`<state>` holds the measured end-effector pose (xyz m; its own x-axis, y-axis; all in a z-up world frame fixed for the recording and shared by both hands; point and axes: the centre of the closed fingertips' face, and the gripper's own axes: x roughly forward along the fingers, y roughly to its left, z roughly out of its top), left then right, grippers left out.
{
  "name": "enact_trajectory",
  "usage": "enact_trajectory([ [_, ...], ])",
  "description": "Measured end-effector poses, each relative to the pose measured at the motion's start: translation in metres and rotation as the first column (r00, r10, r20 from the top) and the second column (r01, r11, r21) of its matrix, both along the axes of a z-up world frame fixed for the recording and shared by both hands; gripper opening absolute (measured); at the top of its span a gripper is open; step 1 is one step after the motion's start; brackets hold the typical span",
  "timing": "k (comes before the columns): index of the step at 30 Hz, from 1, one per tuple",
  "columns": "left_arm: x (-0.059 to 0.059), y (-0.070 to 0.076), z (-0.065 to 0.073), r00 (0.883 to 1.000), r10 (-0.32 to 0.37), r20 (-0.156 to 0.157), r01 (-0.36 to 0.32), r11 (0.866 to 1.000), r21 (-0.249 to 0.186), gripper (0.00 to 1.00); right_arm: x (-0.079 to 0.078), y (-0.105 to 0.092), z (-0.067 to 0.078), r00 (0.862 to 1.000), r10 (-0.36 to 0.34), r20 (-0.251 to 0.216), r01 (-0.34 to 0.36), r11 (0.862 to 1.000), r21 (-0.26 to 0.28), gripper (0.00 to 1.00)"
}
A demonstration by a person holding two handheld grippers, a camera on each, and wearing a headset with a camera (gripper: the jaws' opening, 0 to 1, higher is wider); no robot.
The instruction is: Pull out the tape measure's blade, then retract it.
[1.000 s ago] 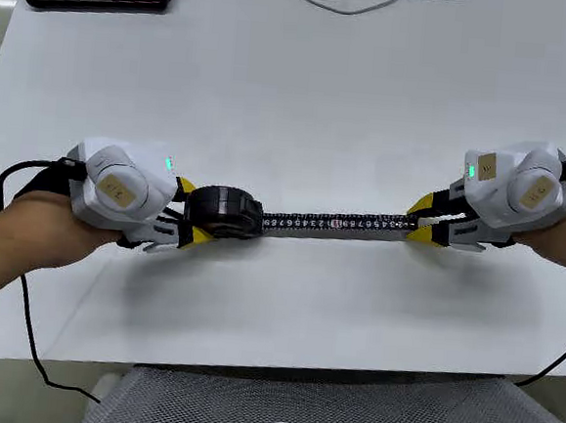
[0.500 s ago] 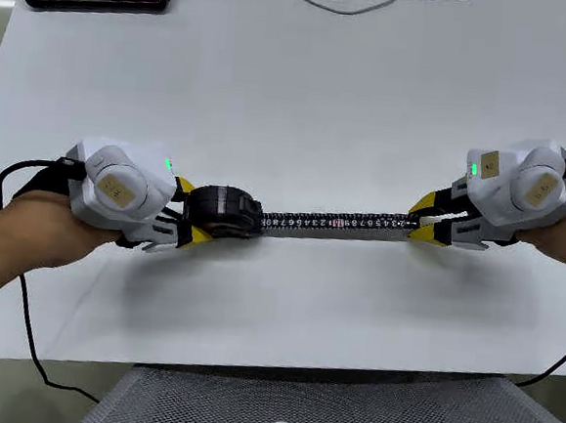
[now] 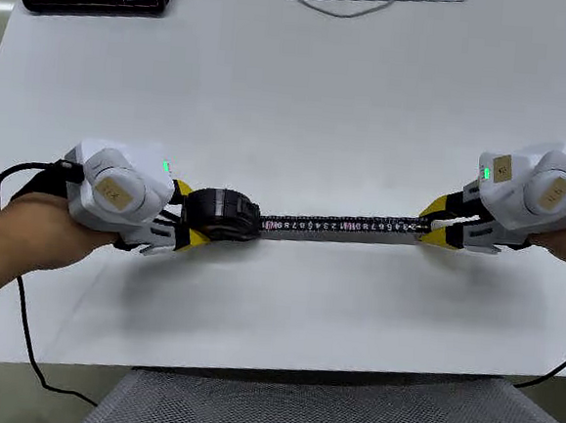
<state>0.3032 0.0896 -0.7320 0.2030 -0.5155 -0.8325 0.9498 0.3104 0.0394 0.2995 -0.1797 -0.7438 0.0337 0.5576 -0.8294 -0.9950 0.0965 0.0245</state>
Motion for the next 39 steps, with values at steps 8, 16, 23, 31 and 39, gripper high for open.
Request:
enact_trajectory([
  [8,-0.0002,0.0003,-0.0004,1.000,-0.002,-0.001,0.002,1.000,0.003,0.26,-0.0002,-0.0089,-0.0007,1.000,-0.007,-0.002,0.007,1.000,-0.013,0.10],
  [16,0.0000,-0.0013,-0.0006,1.000,-0.006,0.004,0.006,1.000,0.007,0.26,-0.0044,-0.0073,-0.0059,1.000,-0.004,-0.003,0.004,1.000,-0.029,0.10],
  [23,0.0005,-0.0022,0.0000,1.000,0.011,-0.003,-0.011,1.000,0.007,0.27,-0.0034,-0.0063,-0.0062,1.000,-0.009,-0.004,0.009,1.000,-0.027,0.11],
  [31,0.0008,-0.0029,0.0007,0.999,0.037,-0.005,-0.037,0.999,-0.001,0.28,-0.0032,-0.0060,-0.0063,1.000,-0.006,-0.007,0.006,0.999,-0.041,0.12],
  [39,0.0006,-0.0045,0.0017,0.998,0.059,-0.014,-0.060,0.998,-0.009,0.29,-0.0028,-0.0071,-0.0044,0.998,-0.045,-0.032,0.043,0.998,-0.048,0.16],
])
